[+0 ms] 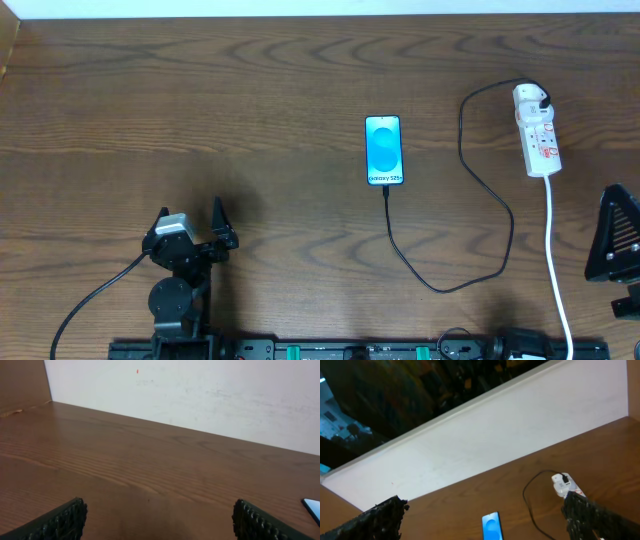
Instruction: Plug charger to phone and switch on socket
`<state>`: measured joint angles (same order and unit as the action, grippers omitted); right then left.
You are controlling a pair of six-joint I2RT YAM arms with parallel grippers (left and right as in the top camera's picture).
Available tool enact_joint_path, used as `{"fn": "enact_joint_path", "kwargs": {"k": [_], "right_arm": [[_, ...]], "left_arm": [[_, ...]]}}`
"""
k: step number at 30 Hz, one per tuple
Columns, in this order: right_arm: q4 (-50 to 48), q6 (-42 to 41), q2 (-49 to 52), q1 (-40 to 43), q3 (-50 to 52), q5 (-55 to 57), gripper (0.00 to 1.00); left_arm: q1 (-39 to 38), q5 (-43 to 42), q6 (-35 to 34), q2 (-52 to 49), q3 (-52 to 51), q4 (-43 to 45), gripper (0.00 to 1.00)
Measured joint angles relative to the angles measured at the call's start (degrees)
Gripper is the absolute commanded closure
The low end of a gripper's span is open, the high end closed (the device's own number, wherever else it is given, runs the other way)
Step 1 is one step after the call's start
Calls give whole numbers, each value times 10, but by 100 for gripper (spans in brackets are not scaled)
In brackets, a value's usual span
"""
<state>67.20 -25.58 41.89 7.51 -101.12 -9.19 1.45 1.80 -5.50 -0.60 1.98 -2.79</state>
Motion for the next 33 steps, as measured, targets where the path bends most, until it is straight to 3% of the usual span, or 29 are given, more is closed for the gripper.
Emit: {"fn": "enact_joint_path", "kwargs": {"k": [7,21,25,33], "right_arm": [[118,2,0,0,0,13,1],[178,21,-1,0,43,117,1],[144,31,-5,0,136,141,1],[-76,38,-81,0,395,153,1]], "left_arm": [[0,0,0,0,0,0,7],[0,0,0,0,0,0,7],[0,-1,0,0,0,0,7],[0,-2,0,0,0,0,7]]}}
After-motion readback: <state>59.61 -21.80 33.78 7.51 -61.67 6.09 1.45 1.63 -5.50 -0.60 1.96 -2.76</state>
